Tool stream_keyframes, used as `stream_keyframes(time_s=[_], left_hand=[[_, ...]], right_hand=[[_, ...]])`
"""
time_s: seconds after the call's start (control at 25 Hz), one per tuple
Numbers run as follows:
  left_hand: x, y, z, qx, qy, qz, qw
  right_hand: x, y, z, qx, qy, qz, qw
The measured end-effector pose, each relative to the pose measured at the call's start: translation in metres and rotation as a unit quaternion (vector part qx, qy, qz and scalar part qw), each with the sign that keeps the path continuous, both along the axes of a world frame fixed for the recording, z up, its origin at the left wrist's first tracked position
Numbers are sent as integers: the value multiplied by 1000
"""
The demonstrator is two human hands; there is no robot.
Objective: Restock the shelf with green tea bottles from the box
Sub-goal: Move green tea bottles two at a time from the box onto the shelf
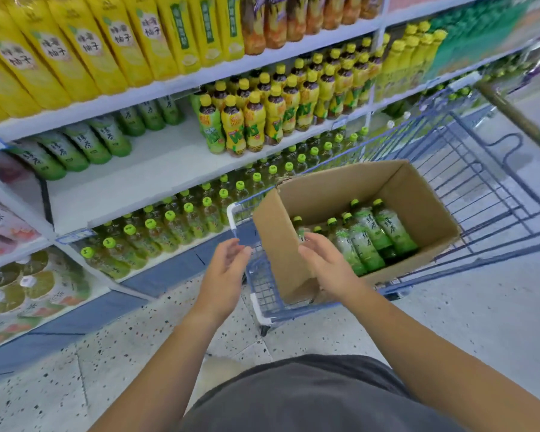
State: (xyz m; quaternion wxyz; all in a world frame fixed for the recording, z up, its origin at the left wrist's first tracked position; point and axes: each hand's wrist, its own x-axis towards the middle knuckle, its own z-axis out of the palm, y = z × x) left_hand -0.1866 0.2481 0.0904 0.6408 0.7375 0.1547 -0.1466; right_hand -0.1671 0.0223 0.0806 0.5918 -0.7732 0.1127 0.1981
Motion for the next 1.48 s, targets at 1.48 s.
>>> stream_keyframes(time_s=[1.48], left_hand=[[153, -313, -248, 191, 310, -76, 928]], right_hand=[[174, -259, -235, -329, 177, 183, 909]])
